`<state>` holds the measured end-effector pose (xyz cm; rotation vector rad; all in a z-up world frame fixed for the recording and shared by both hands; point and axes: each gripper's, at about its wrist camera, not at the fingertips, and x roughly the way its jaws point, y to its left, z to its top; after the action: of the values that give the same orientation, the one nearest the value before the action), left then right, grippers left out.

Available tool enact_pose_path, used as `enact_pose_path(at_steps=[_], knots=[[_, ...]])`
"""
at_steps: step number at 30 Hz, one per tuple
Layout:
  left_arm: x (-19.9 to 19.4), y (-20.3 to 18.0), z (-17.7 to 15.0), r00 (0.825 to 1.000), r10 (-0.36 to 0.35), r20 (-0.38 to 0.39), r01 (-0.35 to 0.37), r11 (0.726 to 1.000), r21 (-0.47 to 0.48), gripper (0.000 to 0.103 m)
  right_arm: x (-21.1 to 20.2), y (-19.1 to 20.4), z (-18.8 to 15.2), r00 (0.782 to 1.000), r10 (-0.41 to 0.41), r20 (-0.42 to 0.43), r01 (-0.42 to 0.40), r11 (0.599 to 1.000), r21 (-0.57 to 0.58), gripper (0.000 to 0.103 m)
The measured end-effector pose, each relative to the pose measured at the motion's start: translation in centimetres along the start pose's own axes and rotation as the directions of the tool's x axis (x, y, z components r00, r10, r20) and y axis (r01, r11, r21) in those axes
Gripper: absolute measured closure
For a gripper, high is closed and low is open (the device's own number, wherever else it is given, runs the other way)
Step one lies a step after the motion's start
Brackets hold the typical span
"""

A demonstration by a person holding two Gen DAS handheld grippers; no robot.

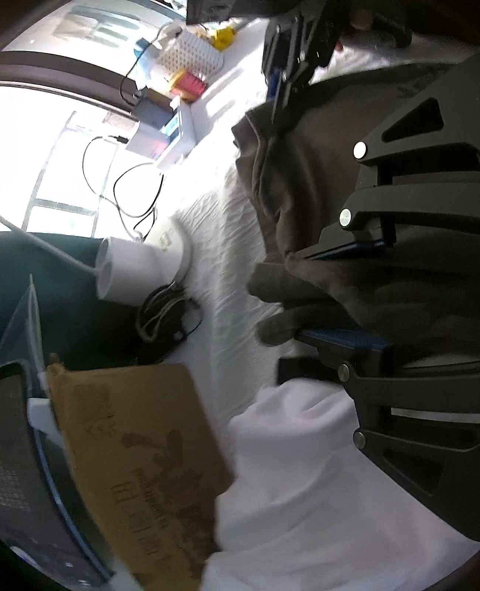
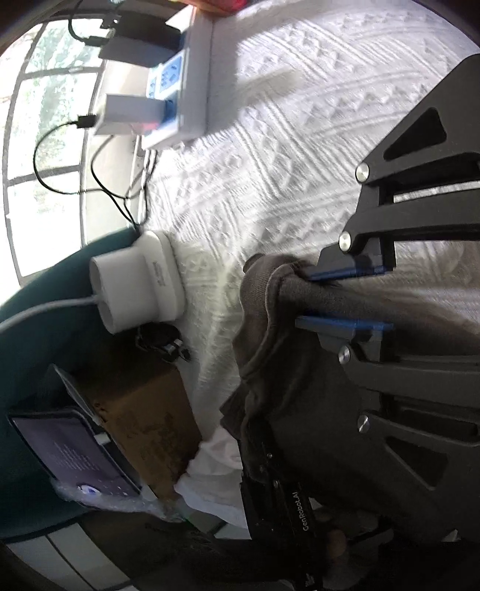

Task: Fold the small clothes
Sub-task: 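Lower the folded grey shirt onto the bed beside the white cloth with both grippers, then open both grippers and release the folded shirt onto the bed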

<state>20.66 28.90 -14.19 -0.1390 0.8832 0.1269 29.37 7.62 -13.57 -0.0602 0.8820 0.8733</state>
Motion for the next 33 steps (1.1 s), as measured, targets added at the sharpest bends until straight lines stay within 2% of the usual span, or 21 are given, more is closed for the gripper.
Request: enact_pose_path(at_steps=[2,3,5,9,12,13,15,18,25,27,30,33], knots=[[0.9,0.4,0.1,1.0,-0.001,-0.012,0.001,1.0,0.015,0.067,-0.1,-0.9,0.3,1.0,-0.018,0.007,0.017,0.999,0.038,0.066],[1.3,0.6,0.2,1.0,-0.009,-0.028,0.009,1.0,0.0,0.066,0.2,-1.4,0.3,1.0,-0.024,-0.006,0.024,0.998,0.059,0.061],[1.0,0.6,0.3,1.0,0.006,-0.015,-0.006,1.0,0.004,0.066,0.9,-1.5,0.0,0.999,-0.035,-0.035,0.036,0.998,0.054,0.059],[0.2,0.8,0.1,0.999,0.03,0.018,-0.03,0.999,-0.015,0.065,0.9,-1.2,-0.2,0.997,-0.066,-0.03,0.067,0.997,0.026,0.059],[-1.8,2.1,0.1,0.992,0.044,0.122,-0.034,0.996,-0.087,0.066,0.9,-1.1,-0.2,0.996,-0.087,-0.032,0.088,0.996,0.018,0.059],[-2.6,3.2,0.1,0.987,0.065,0.149,-0.043,0.988,-0.147,0.066,0.8,-1.1,-0.2,0.995,-0.095,-0.032,0.096,0.995,0.017,0.059],[-3.6,4.8,-0.1,0.986,0.046,0.159,-0.009,0.975,-0.223,0.066,0.7,-1.1,-0.3,0.992,-0.119,-0.037,0.12,0.993,0.021,0.059],[-4.8,4.8,-0.9,0.989,0.042,0.145,-0.01,0.976,-0.216,0.066,0.2,-1.0,-0.4,0.989,-0.142,-0.036,0.143,0.989,0.033,0.059],[-7.1,1.7,-4.2,0.996,-0.035,0.076,0.042,0.995,-0.096,0.066,-1.9,0.3,-1.5,0.982,-0.188,0.0,0.188,0.982,0.016,0.056],[-7.2,0.9,-4.9,0.998,-0.03,0.049,0.033,0.997,-0.066,0.065,-2.3,1.0,-1.8,0.981,-0.195,0.008,0.195,0.981,0.01,0.055],[-6.5,0.0,-6.1,1.0,0.009,-0.004,-0.009,0.999,-0.036,0.056,-2.9,1.9,-2.6,0.981,-0.192,0.003,0.192,0.981,-0.001,0.054],[-6.3,0.2,-7.3,1.0,0.007,-0.027,-0.009,0.998,-0.067,0.054,-3.4,2.8,-3.6,0.983,-0.182,-0.004,0.182,0.983,-0.009,0.054]])
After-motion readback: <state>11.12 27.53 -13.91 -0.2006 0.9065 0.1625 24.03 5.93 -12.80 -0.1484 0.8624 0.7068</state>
